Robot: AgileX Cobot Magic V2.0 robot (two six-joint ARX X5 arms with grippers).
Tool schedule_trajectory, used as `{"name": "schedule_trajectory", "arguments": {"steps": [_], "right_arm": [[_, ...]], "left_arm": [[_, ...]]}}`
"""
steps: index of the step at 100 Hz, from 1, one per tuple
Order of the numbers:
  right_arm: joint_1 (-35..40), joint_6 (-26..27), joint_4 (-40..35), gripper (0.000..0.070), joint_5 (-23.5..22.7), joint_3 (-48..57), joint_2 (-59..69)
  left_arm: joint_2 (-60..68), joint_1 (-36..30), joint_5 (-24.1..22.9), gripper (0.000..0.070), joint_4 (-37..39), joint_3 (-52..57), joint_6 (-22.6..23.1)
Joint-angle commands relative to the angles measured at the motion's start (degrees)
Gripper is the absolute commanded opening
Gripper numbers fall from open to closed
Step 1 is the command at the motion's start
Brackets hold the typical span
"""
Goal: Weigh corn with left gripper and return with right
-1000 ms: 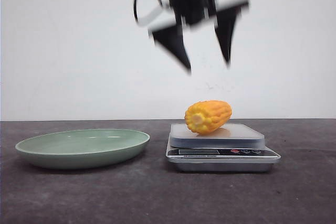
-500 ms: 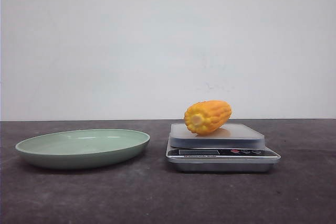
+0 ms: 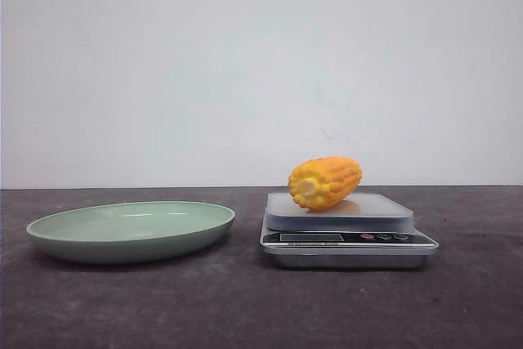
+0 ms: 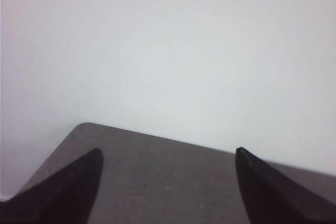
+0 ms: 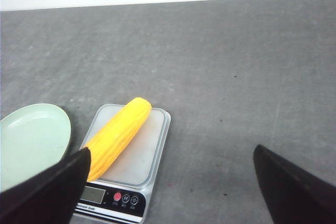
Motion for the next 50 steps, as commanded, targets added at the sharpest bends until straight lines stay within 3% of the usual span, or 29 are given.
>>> {"name": "schedule_trajectory", "arguments": {"steps": [1,34,43,50], "right_arm": [[0.9,-0.5,0.4,0.0627,-0.1,1.0,0.4],[6.3,0.2,2.7,0.0629,-0.1,1.0,2.4],[9.0,1.8,4.5,0.0692,0.0,1.0,4.9],[11.7,2.5,6.1,0.0694,0.8,1.0,7.9]], "left_arm": [[-4.6,0.2,1.4,0.0474,-2.3,-3.7,-3.5],[-26.0,7.0,13.7,0.0475,-2.3,-35.3,-6.2],[-26.8,8.3,15.9,0.0475,-2.3,-40.9,-6.2],[-26.8,8.8,16.3,0.0475,-2.3,-44.5,-6.7]]}}
